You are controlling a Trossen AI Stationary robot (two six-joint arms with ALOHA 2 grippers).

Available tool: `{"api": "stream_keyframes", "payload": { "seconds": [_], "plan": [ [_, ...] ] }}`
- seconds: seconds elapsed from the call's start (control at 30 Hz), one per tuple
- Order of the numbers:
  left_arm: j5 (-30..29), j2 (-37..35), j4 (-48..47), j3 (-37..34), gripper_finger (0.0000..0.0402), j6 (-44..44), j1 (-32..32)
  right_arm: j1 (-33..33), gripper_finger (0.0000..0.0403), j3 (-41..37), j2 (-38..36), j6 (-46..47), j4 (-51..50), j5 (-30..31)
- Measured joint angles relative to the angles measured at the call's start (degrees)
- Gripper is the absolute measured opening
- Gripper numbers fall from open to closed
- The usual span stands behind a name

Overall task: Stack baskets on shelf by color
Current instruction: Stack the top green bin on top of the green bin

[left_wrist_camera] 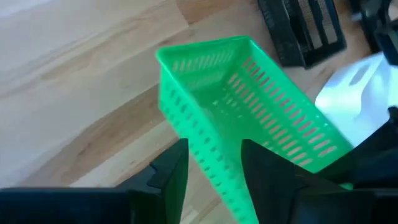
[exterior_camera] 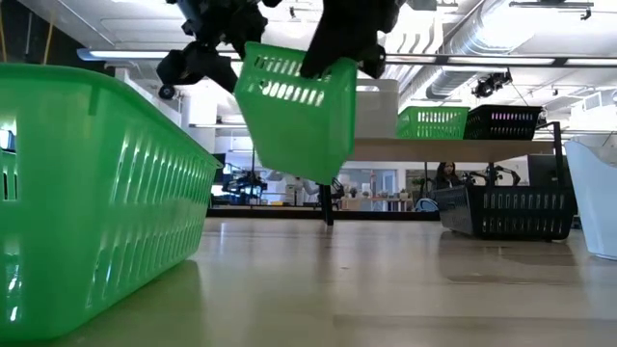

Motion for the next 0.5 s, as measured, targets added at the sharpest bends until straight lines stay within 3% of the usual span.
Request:
{"api": "stream_keyframes", "payload": {
  "seconds": [0.23, 0.5],
  "plan": [
    [2.6, 0.0, 0.0, 0.0, 0.0145, 8.2, 2.2, 2.8, 0.0000, 0.0, -0.4, 7.3, -4.0, 2.3],
    [3.2, 0.0, -0.2, 0.0, 0.0143, 18.2, 6.0, 4.4, 0.0000, 0.0, -3.1, 9.2, -6.8, 4.7]
  ]
}}
